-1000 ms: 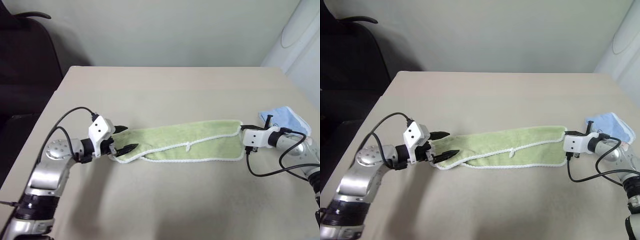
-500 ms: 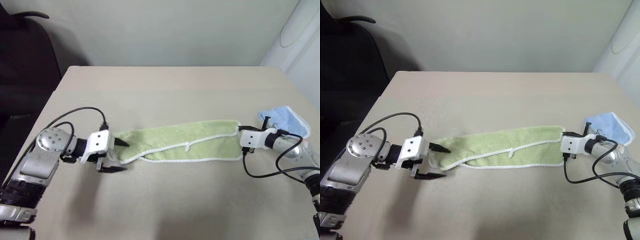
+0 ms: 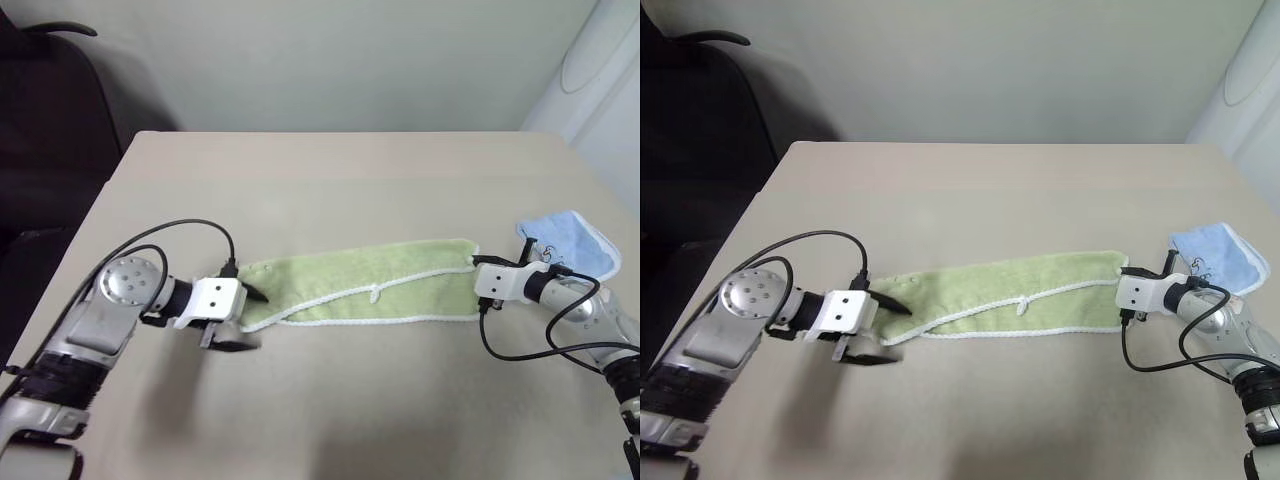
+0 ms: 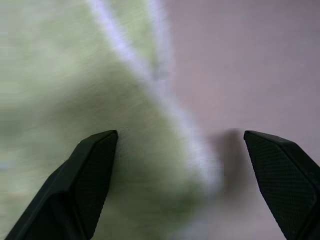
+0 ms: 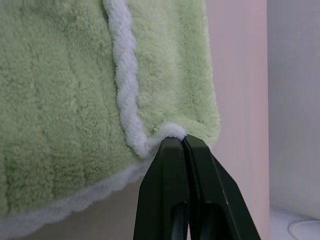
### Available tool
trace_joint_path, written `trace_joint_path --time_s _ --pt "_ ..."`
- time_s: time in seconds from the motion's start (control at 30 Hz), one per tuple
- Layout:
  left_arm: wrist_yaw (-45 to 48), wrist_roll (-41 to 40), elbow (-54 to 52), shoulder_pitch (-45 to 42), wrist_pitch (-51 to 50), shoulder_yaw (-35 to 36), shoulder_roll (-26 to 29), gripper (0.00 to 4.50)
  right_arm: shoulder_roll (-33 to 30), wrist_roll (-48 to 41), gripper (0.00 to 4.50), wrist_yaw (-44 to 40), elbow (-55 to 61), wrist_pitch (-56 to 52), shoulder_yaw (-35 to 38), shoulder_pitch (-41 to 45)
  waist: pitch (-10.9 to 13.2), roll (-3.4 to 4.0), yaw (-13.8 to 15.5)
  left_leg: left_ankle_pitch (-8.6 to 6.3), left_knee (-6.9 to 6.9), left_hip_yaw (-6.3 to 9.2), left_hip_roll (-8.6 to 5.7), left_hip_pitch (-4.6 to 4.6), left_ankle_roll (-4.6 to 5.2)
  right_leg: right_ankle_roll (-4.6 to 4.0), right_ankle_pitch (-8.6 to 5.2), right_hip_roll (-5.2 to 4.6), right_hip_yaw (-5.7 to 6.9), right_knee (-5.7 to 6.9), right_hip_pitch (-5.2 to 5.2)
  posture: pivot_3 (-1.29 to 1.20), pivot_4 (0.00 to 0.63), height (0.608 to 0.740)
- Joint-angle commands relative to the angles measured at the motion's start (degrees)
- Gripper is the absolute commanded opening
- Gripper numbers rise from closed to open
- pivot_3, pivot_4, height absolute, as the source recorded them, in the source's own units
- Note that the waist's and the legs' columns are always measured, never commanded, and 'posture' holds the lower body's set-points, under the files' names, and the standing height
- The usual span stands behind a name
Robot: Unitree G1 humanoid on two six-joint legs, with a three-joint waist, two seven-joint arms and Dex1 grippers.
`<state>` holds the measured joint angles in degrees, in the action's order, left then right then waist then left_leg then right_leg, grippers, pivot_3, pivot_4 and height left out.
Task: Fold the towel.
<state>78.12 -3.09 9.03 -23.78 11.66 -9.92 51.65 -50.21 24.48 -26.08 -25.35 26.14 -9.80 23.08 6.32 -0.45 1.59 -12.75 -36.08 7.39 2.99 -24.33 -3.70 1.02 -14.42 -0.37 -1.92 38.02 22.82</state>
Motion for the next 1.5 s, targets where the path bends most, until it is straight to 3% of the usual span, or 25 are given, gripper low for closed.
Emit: trace_joint_path --time_s 0.03,0.2,0.27,0.43,0.67,1.03,1.33,1.43,1.5 --pt "-3.7 3.7 2.4 -0.9 7.5 -0.1 -0.2 4.39 -0.7 -1.3 0.01 0.5 1.9 -0.2 2.2 -0.4 0.0 0.0 -0.2 0.0 0.0 -0.01 0.0 -0.01 0.0 0.02 0.01 0.0 -0.01 -0.01 0.0 0.0 0.15 0.74" --pt "-4.4 4.3 4.3 -1.0 10.2 -0.2 -0.3 4.23 -0.4 -1.2 0.0 0.5 2.1 -0.5 2.0 -0.4 0.0 0.02 -0.1 0.05 0.01 0.0 0.0 0.04 0.06 0.02 0.01 0.01 0.0 0.05 -0.02 0.0 0.15 0.74" --pt "-3.8 3.4 4.2 -0.8 9.9 -0.1 -0.2 3.85 -0.2 -1.2 0.0 0.5 2.0 -0.6 1.9 -0.2 0.0 0.02 -0.1 0.06 0.01 0.0 0.0 0.05 0.05 0.02 0.01 0.0 0.0 0.05 -0.02 0.0 0.15 0.74" --pt "1.2 -3.2 1.4 -0.1 4.2 1.7 1.5 2.1 0.0 -1.1 0.0 0.3 1.5 -0.5 1.6 0.4 0.0 0.02 -0.2 0.04 0.02 -0.01 0.0 0.01 0.04 0.01 0.01 0.01 0.0 0.02 0.0 0.0 0.15 0.74" --pt "4.4 -9.2 -3.7 1.5 -5.1 3.4 3.6 2.1 0.2 -0.9 0.0 0.1 0.7 -0.3 1.3 1.1 0.0 0.02 -0.3 0.02 0.02 -0.01 0.0 -0.07 0.03 0.01 0.01 0.0 0.02 -0.03 0.04 0.0 0.15 0.74" --pt "4.1 -9.9 -5.5 2.3 -7.5 3.9 3.9 2.1 0.3 -0.8 0.0 0.0 0.5 -0.3 1.2 1.6 0.0 0.02 -0.3 0.03 0.01 -0.01 0.02 -0.06 0.03 0.01 0.01 0.01 0.02 -0.01 0.05 0.0 0.15 0.74" --pt "1.7 -3.5 -2.3 2.6 -1.9 2.4 4.6 2.1 0.5 -0.7 0.0 0.0 0.3 -0.2 1.0 1.9 0.0 0.02 -0.3 0.03 0.01 -0.01 0.02 -0.05 0.03 0.01 0.01 0.01 0.02 0.0 0.04 0.0 0.15 0.74" --pt "1.0 -2.0 -1.0 2.3 -0.4 2.3 4.2 1.48 0.6 -0.7 0.0 0.0 0.4 -0.3 1.0 1.9 0.0 0.02 -0.3 0.03 0.01 -0.01 0.03 -0.05 0.03 0.01 0.01 0.01 0.02 -0.01 0.05 0.0 0.15 0.74" --pt "0.3 -1.4 -0.1 1.9 0.2 2.5 3.8 0.77 0.7 -0.7 0.0 0.1 0.6 -0.4 1.0 1.8 0.0 0.02 -0.3 0.03 0.01 -0.01 0.03 -0.05 0.03 0.01 0.01 0.01 0.02 -0.01 0.04 0.0 0.15 0.74"
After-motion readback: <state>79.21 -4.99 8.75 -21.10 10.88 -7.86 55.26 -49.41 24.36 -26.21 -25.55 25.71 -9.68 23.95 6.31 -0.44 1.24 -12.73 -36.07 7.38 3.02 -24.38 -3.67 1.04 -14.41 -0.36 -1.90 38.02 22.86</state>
